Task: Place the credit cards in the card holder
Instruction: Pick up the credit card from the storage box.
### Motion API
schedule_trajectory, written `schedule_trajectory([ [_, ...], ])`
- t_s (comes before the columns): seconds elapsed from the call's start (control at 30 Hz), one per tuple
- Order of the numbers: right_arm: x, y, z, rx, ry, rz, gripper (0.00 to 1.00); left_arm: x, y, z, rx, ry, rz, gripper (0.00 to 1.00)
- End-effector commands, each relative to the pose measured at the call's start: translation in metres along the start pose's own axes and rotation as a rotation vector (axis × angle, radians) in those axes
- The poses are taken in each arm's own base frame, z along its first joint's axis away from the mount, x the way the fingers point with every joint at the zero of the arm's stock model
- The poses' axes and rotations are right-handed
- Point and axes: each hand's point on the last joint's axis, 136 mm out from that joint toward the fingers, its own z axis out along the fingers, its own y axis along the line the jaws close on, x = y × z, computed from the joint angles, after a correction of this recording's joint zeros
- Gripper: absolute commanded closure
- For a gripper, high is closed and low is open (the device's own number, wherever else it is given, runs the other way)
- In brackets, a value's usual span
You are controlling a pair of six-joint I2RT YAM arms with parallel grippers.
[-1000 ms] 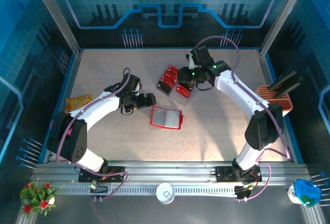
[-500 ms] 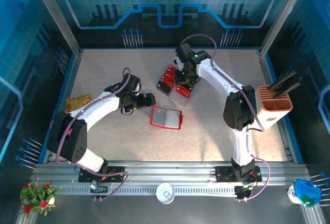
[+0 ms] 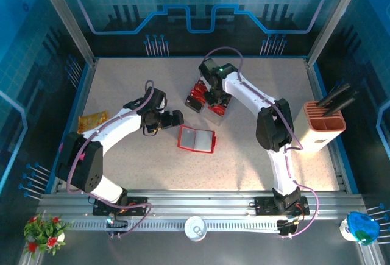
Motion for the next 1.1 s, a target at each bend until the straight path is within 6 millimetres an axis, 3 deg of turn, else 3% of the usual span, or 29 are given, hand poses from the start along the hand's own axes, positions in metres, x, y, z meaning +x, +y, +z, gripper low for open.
schedule_trajectory([
  [0.0, 0.0, -0.005, 0.002, 0.067, 0.021, -0.051, 0.7, 0.01, 0.005, 0.006, -0.016, 0.033, -0.004, 0.01],
  [0.53, 0.009, 0.007, 0.024, 0.065, 0.07, -0.089, 0.73, 0.011, 0.005, 0.007, -0.016, 0.04, 0.0, 0.01],
  [1.07, 0.007, 0.014, 0.009, 0.025, 0.019, -0.146, 0.96, 0.014, 0.006, 0.008, -0.012, 0.047, 0.01, 0.01],
])
